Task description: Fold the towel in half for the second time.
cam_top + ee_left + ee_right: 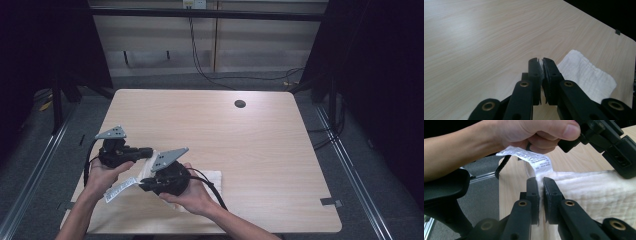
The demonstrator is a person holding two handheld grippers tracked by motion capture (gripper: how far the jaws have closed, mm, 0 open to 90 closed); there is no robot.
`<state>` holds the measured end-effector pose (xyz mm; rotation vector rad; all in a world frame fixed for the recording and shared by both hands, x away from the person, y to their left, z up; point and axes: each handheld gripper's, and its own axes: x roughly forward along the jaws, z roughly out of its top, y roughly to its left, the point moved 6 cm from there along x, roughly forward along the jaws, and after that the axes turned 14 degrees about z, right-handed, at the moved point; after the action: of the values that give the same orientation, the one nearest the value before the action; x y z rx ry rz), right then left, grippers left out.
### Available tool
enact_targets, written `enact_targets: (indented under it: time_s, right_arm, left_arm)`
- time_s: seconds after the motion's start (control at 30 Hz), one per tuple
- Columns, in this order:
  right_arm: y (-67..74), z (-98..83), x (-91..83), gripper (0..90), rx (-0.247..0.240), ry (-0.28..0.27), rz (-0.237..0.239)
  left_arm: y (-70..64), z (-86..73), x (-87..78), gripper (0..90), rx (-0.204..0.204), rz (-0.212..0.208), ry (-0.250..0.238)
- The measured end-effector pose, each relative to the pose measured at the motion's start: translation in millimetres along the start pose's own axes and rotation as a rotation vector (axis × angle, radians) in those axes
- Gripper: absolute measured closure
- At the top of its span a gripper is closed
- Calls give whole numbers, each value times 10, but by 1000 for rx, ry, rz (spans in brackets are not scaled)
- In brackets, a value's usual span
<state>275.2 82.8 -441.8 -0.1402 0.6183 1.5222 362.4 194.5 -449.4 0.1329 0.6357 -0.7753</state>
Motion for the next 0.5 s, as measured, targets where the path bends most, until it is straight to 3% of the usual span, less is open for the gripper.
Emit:
enact_targets:
  time_s: [0.2,0.37,0.5]
  right_arm:
    - [24,-96,-188,838,9,-25,-15]
    - [-7,-267,-346,838,75,-32,-23]
    - [23,-329,-502,837,87,-42,-40]
  left_arm:
    - [-152,59,147,858,10,-25,11]
    - [-319,98,334,861,21,-39,39]
    - [-492,193,444,861,43,-71,37]
